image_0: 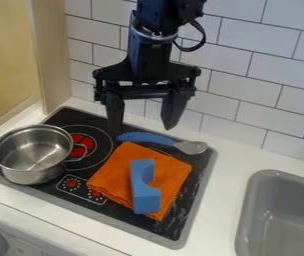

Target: Put the silver pot at the right burner

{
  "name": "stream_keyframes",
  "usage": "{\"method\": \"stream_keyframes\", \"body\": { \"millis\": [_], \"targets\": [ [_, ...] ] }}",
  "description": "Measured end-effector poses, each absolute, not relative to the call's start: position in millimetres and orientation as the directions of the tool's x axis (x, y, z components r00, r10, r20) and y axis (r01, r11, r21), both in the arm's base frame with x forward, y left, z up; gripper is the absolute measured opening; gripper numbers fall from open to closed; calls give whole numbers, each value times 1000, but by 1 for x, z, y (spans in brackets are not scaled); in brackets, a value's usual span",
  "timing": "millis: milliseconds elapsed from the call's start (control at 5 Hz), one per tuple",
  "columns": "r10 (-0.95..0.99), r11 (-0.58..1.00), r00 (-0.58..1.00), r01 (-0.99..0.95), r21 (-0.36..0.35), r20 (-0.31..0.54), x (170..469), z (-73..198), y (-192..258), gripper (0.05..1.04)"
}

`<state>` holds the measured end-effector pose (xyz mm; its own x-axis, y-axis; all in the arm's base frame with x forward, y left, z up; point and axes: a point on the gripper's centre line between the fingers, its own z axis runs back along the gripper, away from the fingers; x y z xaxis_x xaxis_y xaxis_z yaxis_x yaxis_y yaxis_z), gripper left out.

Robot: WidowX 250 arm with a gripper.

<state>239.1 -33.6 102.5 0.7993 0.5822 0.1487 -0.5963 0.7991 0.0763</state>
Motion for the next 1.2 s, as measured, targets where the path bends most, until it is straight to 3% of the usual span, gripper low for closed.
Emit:
{"method": "stream_keyframes", "body": {
  "millis": [400,600,1000,1200],
  "targets": [
    [696,699,713,-700,147,83,238,90,-5,999],
    [747,647,659,-751,129,92,252,95,11,999],
    [847,516,512,-857,10,143,266,95,52,999],
    [863,490,490,-871,30,126,271,83,61,999]
  ]
}}
